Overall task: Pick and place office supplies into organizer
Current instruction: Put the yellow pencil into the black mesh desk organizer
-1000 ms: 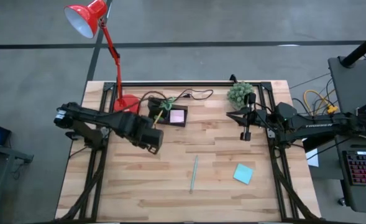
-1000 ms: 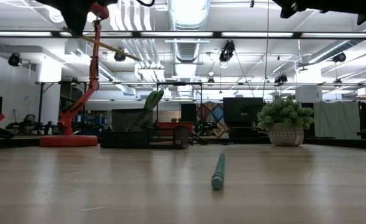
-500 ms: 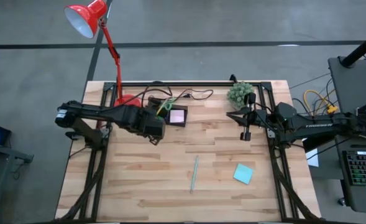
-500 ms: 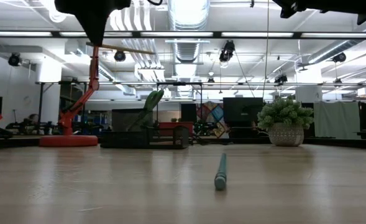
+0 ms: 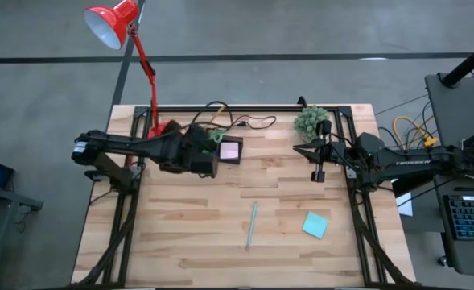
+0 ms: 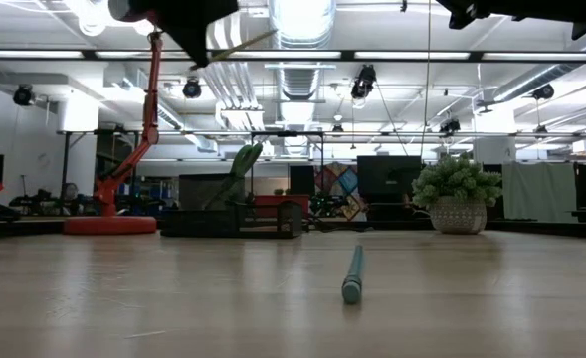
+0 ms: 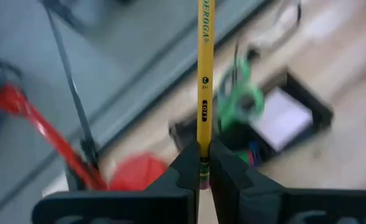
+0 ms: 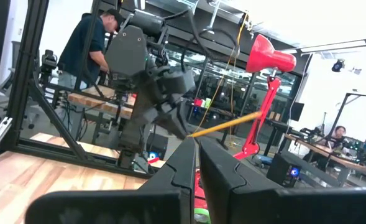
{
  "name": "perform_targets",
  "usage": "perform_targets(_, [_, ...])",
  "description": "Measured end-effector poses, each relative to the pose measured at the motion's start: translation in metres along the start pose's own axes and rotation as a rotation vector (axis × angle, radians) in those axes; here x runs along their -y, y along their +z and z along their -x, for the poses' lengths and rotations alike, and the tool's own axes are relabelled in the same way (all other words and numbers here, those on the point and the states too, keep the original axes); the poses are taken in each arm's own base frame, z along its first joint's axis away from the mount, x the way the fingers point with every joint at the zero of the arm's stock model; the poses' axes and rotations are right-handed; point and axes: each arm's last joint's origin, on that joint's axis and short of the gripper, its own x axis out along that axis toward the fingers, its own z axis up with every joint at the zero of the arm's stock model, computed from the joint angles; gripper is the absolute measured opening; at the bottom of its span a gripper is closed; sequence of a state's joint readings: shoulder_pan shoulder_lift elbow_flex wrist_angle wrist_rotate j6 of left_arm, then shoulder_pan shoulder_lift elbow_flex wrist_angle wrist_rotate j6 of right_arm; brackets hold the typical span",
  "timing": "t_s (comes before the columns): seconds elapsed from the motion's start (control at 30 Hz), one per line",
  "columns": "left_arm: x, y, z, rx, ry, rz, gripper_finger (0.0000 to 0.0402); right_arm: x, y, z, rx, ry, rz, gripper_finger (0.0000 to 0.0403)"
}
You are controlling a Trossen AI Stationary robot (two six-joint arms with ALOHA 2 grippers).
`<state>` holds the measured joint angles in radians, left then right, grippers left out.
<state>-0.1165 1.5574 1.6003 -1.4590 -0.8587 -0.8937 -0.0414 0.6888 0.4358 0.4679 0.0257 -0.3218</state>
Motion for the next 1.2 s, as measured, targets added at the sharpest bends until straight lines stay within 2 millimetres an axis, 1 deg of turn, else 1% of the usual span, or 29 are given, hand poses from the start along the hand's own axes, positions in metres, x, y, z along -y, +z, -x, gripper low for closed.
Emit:
perform_targets(0.17, [0.016, 0.002, -0.012, 0.173, 0.037, 0.005, 0.0001, 0.000, 0.000, 0.000, 0.000, 0.000, 0.000, 0.0013])
perform_targets(0.3, [0.022, -0.005, -0.028, 0.185, 0.068, 0.004, 0.0001, 0.000, -0.001, 0.000, -0.009, 0.003, 0.000, 0.0013])
perform_targets(0.4, [0.024, -0.014, -0.042, 0.194, 0.118, -0.006, 0.0001, 0.000, -0.001, 0.000, -0.014, 0.005, 0.000, 0.0013])
perform_targets(0.47, [0.023, -0.018, -0.050, 0.200, 0.139, 0.007, 0.0001, 0.000, -0.001, 0.000, -0.014, 0.005, 0.000, 0.0013])
perform_targets(0.57, [0.020, -0.025, -0.060, 0.236, 0.157, 0.077, 0.0001, 0.000, -0.001, 0.000, -0.015, 0.005, 0.000, 0.0013])
perform_targets(0.67, [0.019, -0.036, -0.071, 0.280, 0.173, 0.125, 0.0001, 0.000, -0.001, 0.000, -0.015, 0.005, 0.000, 0.0013])
perform_targets(1.2, [0.017, -0.093, -0.119, 0.474, 0.043, 0.252, 0.0001, 0.000, -0.001, 0.000, -0.015, 0.005, 0.001, 0.0013])
